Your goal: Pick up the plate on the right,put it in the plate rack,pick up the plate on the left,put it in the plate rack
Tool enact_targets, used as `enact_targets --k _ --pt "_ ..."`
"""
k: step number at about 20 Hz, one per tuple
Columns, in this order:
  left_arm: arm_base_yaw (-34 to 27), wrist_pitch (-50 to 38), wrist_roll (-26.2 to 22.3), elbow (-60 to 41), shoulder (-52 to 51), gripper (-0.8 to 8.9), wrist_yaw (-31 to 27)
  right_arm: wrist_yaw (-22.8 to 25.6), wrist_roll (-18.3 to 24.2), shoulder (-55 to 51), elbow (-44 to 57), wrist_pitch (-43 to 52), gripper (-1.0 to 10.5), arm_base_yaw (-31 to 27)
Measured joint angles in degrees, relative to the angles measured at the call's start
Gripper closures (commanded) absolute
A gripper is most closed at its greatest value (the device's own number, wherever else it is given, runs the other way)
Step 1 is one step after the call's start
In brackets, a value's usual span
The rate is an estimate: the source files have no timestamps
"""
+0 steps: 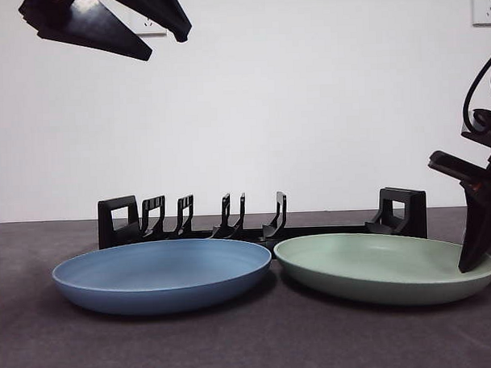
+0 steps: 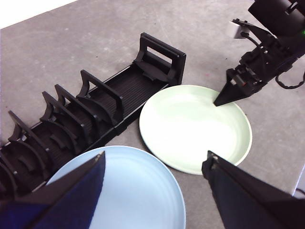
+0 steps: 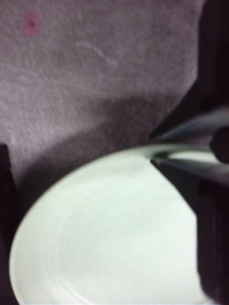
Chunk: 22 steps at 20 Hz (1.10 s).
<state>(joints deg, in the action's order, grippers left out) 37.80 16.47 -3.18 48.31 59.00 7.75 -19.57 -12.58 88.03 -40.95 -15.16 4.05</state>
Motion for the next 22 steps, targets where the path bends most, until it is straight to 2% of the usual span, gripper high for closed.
enact_targets --k 5,10,13,15,20,22 --pt "1.14 1.09 -4.31 0.0 0.37 4.67 -0.13 -0.37 -3.15 -2.86 -0.02 -0.76 9.6 0.04" --pt "6.1 1.27 -10.29 0.0 3.06 4.67 -0.13 0.09 -5.99 -11.58 -0.35 -5.88 9.6 0.09" --pt "10.86 1.25 -15.61 0.0 6.25 4.67 -0.72 -3.85 -6.34 -14.49 -2.84 -10.4 9.6 0.11" --pt "14.69 0.98 -20.09 0.0 8.63 4.67 -4.09 -6.84 -6.4 -14.82 -5.66 -13.97 9.6 0.2" --pt "22.27 -3.19 -32.13 0.0 15.04 4.67 -14.49 -7.54 -6.47 -14.82 -8.94 -17.03 9.6 2.05" --pt "22.8 -5.31 -34.49 0.0 16.5 4.67 -15.15 -9.73 -6.45 -14.82 -8.98 -17.59 9.6 2.49"
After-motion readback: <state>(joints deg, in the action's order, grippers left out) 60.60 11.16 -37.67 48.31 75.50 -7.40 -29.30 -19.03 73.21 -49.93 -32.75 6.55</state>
